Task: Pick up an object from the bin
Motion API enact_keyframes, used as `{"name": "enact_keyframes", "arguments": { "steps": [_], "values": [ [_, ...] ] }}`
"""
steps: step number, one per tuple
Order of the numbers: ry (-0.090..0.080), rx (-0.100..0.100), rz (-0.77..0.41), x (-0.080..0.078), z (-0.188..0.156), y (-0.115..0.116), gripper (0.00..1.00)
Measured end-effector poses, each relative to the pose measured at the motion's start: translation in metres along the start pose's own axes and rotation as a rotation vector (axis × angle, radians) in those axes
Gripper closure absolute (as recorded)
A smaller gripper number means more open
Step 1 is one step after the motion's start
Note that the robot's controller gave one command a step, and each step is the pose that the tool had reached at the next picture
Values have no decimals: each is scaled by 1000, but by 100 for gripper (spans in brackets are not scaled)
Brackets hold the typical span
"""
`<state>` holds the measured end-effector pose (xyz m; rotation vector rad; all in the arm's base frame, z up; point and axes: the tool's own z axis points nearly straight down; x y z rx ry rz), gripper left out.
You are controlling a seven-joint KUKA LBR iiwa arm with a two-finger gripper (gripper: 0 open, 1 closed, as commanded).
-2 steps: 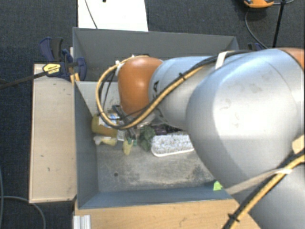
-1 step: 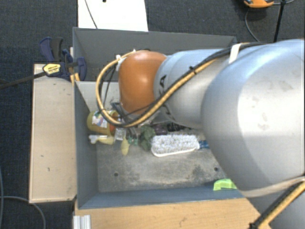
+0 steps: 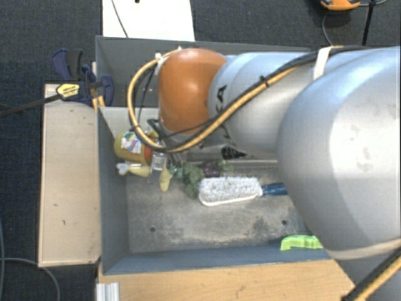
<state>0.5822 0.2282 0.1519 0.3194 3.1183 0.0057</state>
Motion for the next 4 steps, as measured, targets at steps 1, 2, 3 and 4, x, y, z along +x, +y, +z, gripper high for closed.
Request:
{"name": "enact_keyframes", "arguments": {
  "steps": [1,2,3,4],
  "values": [
    [5,4,5,5,9,-8,100],
    [4,4,-28,10,7,7,100],
    [7,4,-44,11,-23,8,100],
    [3,2,-48,2,-57,-21,100]
  ]
}}
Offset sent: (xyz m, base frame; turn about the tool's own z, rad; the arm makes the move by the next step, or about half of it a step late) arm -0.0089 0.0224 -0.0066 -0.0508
